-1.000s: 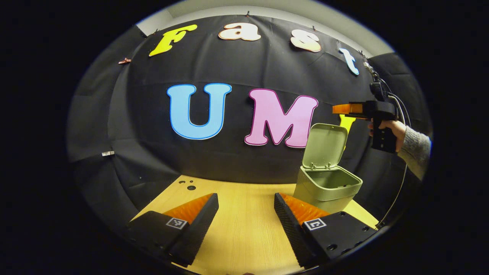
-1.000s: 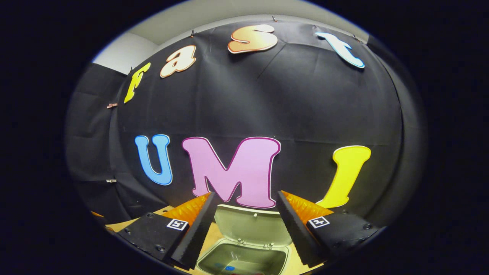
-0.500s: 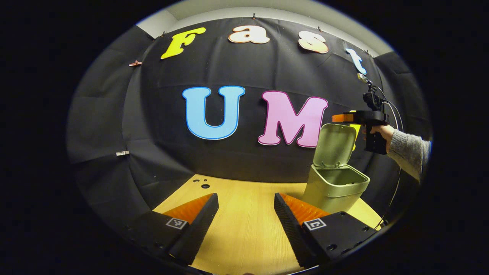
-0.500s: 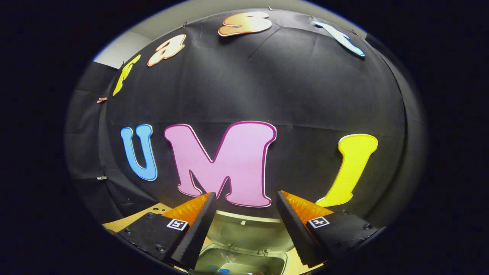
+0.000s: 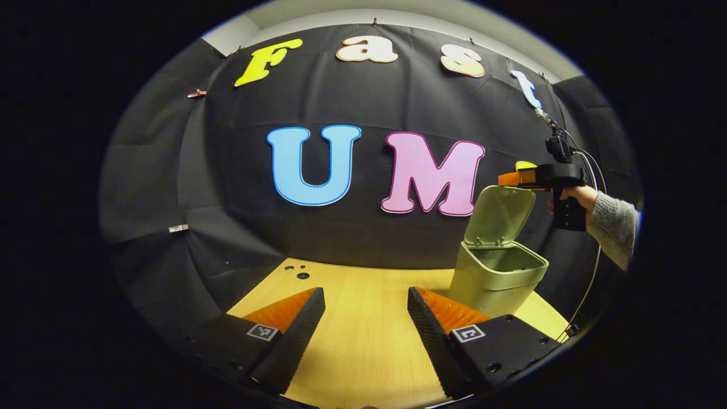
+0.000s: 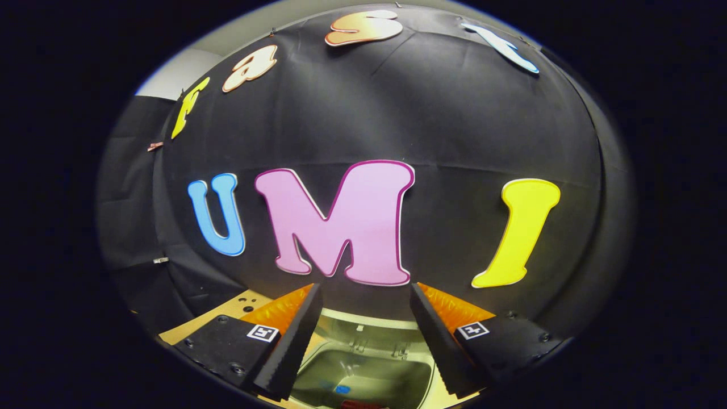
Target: Press the lid of the desktop garbage bin to open it, pick up the crumpled paper on the desktop and throw it into the bin, then pick up the pop can on the desktop and drop it into the bin, and finally close the garbage bin lid.
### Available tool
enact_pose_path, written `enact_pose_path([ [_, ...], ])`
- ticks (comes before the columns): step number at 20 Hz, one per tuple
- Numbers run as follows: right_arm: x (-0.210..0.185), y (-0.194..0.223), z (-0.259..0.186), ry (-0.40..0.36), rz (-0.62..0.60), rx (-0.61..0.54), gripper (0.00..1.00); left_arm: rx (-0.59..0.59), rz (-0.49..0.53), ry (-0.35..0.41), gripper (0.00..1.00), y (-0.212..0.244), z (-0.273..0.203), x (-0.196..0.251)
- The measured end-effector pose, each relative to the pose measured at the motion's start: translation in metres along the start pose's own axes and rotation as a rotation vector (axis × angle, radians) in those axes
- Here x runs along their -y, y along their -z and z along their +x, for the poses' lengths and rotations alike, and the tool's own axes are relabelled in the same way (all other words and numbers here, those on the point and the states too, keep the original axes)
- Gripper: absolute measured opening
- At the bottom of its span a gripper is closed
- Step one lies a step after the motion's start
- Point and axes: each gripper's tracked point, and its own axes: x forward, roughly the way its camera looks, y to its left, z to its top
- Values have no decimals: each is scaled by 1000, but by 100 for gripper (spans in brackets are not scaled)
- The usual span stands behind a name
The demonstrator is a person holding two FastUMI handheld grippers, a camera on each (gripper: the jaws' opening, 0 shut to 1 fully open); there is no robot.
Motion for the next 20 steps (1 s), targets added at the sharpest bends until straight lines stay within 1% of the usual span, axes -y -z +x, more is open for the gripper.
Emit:
enact_pose_path([
  [5,-8,34,-29,-31,21,-76,99,2,5,53,95,-1,8,16],
  [9,-7,55,-42,-18,7,-108,100,5,8,84,95,-2,14,27],
  [15,-9,86,-55,10,-73,-146,100,5,12,105,95,-2,17,31],
  [18,-19,110,-59,-19,-22,-198,100,2,10,107,95,-1,17,32],
  [20,-20,125,-61,-25,3,-228,100,-1,7,106,95,1,17,31],
])
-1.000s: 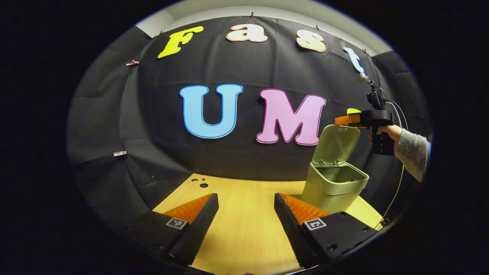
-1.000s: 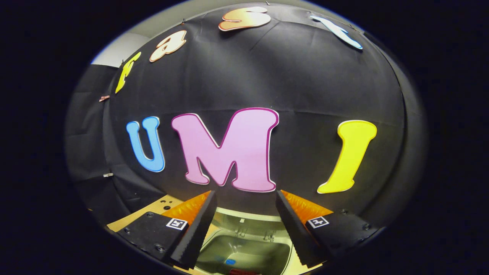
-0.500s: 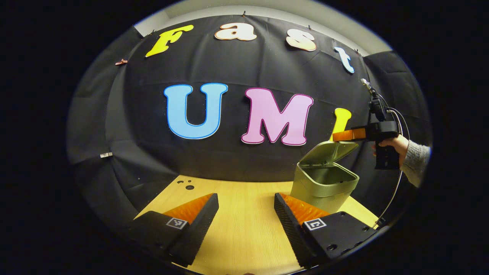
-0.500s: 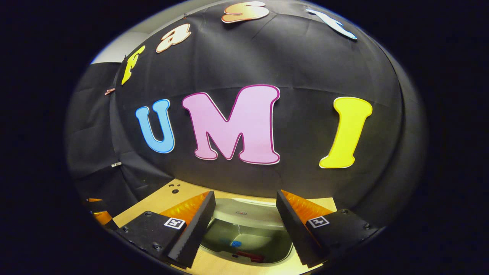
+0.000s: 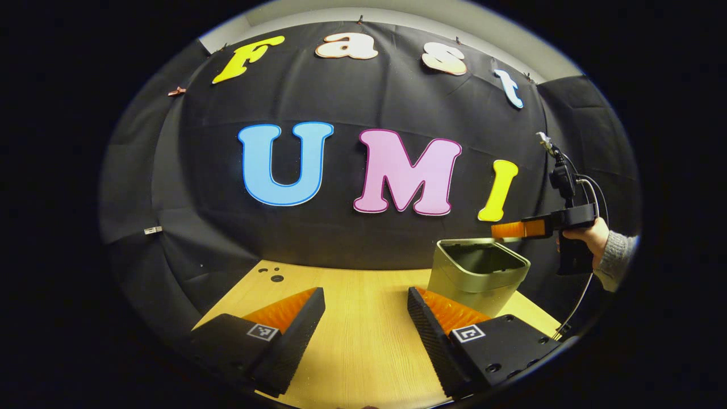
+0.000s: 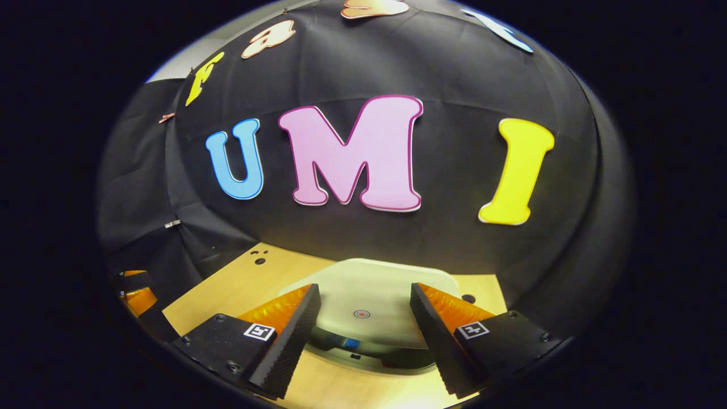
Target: Press the lid of the desktop garbage bin to open it, pick up the crumpled paper on the desktop and throw it into the bin, then pick up the pop can on the desktop and drop it into the bin, and finally close the garbage bin lid.
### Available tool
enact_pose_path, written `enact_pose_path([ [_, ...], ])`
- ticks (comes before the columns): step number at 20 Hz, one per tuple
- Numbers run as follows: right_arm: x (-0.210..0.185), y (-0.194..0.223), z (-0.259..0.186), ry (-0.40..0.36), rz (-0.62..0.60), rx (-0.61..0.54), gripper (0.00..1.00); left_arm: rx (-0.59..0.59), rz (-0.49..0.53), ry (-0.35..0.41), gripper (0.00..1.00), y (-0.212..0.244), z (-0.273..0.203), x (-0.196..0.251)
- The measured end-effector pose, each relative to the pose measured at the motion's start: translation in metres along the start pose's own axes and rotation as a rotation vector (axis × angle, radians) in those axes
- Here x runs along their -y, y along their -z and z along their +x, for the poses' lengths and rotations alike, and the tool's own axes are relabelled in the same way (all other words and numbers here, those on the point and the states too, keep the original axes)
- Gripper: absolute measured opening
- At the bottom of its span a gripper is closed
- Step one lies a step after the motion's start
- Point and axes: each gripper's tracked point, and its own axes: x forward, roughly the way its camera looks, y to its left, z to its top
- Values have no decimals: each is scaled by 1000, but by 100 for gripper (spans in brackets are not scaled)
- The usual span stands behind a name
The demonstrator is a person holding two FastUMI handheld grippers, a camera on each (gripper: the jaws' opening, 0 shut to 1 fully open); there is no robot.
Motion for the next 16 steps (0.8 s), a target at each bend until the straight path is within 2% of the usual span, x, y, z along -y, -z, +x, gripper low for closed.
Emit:
enact_pose_path([
  [10,-2,42,2,2,-21,-69,100,-10,-15,-8,95,5,0,-3],
  [11,-2,44,2,0,-25,-72,96,-12,-18,-7,95,6,0,-3],
  [12,-3,46,3,1,-31,-72,100,-13,-19,-7,95,6,0,-3],
  [16,-1,55,4,0,-42,-90,100,-17,-16,-6,95,8,3,-3],
])
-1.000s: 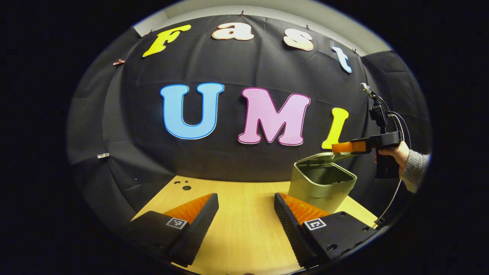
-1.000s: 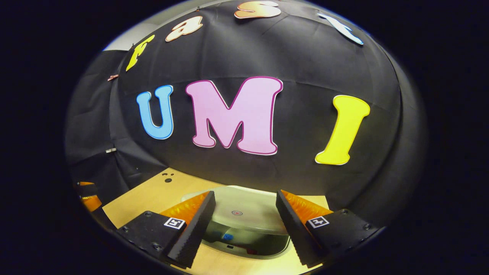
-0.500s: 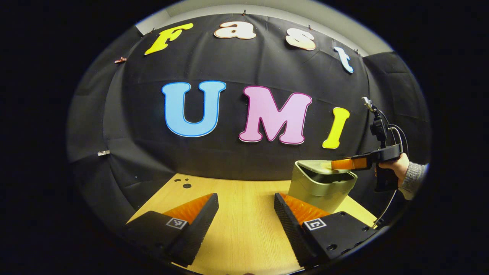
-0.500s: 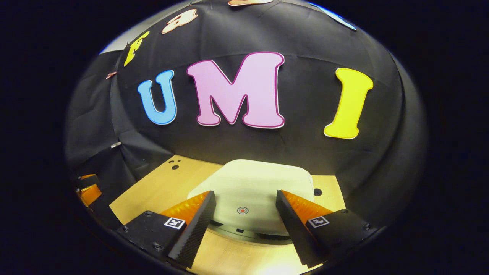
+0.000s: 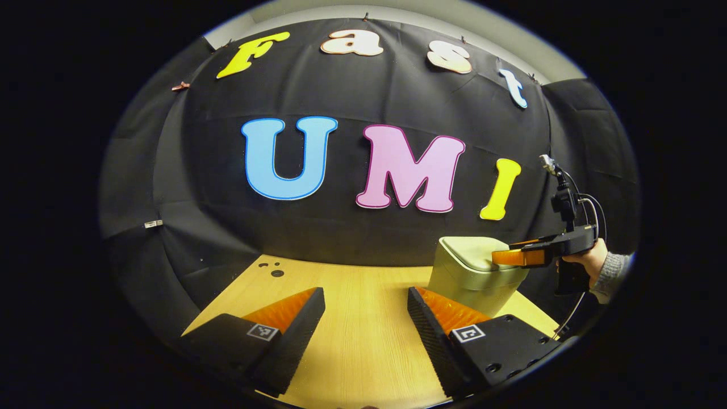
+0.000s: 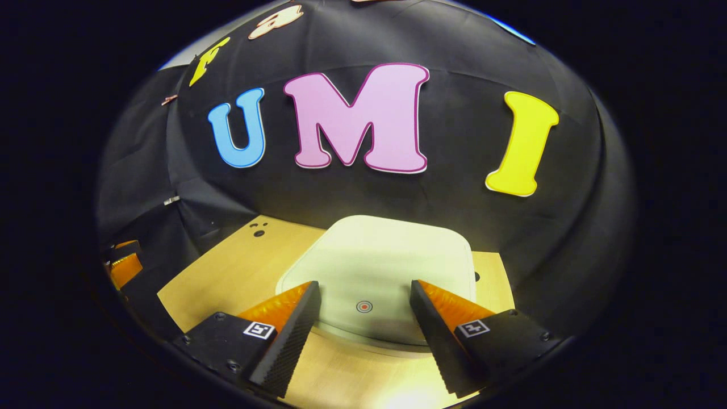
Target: Press the lid of the desktop garbage bin to open it, pick up the crumpled paper on the desktop and throw it into the bin, then pick up the pop can on the desktop and drop it into the bin, and finally close the garbage bin lid.
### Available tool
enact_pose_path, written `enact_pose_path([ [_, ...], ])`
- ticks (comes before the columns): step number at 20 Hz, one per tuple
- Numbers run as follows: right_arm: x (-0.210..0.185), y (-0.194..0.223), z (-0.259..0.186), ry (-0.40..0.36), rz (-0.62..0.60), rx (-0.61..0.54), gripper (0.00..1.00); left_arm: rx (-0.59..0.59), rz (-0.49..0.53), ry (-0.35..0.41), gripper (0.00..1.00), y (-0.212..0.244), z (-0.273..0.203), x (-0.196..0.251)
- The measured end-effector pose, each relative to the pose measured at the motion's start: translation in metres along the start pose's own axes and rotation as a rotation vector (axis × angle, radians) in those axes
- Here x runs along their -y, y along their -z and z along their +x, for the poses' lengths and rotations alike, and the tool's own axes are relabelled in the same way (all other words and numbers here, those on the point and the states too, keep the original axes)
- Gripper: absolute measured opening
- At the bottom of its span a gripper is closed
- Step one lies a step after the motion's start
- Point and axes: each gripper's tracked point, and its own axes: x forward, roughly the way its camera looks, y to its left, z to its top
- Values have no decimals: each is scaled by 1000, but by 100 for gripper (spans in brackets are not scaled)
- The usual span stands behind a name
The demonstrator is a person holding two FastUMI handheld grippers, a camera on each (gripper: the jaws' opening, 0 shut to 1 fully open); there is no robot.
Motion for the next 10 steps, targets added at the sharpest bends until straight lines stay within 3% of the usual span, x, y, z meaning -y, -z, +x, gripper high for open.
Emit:
enact_pose_path([
  [10,-1,10,2,-21,8,57,100,-2,2,16,95,-1,10,6],
])
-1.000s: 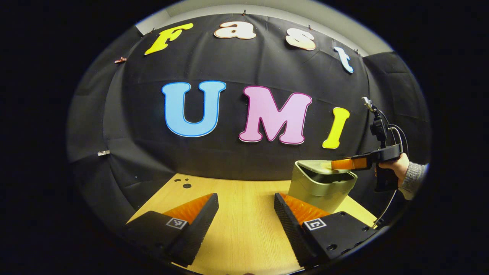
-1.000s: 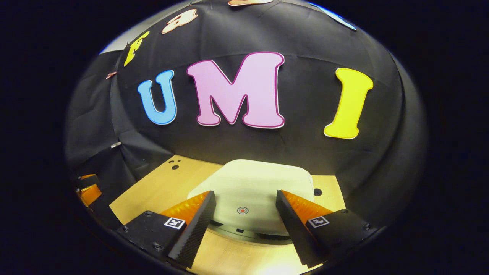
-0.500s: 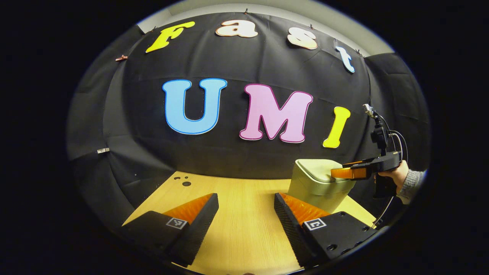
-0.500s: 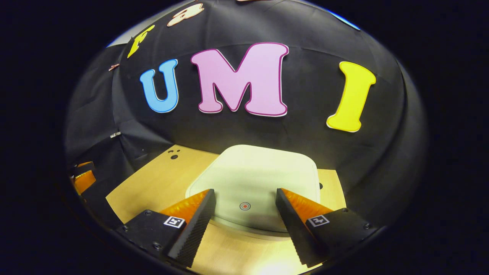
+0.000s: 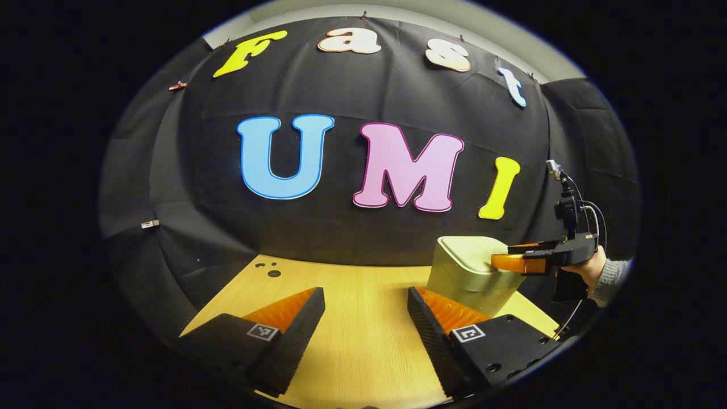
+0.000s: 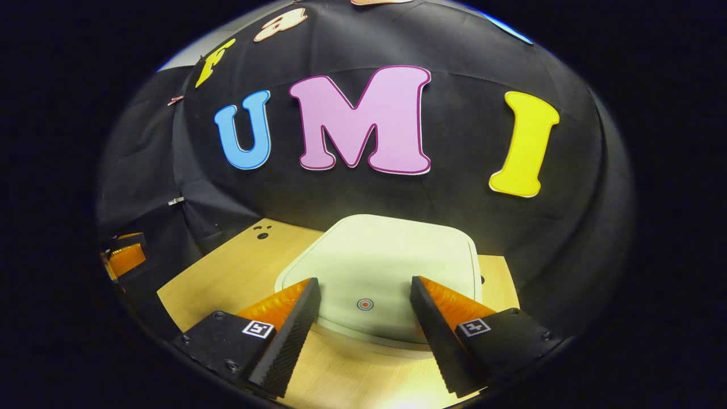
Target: Press the lid of the desktop garbage bin to open it, pick up the crumpled paper on the desktop and throw it into the bin, then pick up the pop can on the desktop and drop it into the bin, and finally close the garbage bin lid.
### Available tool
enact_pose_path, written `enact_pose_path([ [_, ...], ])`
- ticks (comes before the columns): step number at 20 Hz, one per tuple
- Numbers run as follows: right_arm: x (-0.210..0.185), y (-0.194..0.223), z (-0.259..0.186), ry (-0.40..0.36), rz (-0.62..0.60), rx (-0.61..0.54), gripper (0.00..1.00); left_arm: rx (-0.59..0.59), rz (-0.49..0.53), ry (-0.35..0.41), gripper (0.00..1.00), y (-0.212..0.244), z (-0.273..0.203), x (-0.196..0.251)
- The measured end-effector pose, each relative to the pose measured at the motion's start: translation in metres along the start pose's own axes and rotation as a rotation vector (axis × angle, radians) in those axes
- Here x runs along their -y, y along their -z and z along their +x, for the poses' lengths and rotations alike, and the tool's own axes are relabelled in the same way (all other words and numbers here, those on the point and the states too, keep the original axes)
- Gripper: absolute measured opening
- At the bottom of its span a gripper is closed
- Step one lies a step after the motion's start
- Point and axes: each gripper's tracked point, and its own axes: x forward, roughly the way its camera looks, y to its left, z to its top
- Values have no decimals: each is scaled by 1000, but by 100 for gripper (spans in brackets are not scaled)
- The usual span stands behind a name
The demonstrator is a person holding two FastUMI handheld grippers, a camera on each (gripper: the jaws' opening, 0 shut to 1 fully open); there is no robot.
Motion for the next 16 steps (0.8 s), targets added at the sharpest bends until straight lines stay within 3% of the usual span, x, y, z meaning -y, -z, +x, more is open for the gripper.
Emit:
enact_pose_path([
  [7,-5,-11,-7,13,-26,19,99,6,9,19,95,-3,4,4],
  [16,-35,-30,-50,-27,43,92,99,15,12,45,95,-7,10,11],
])
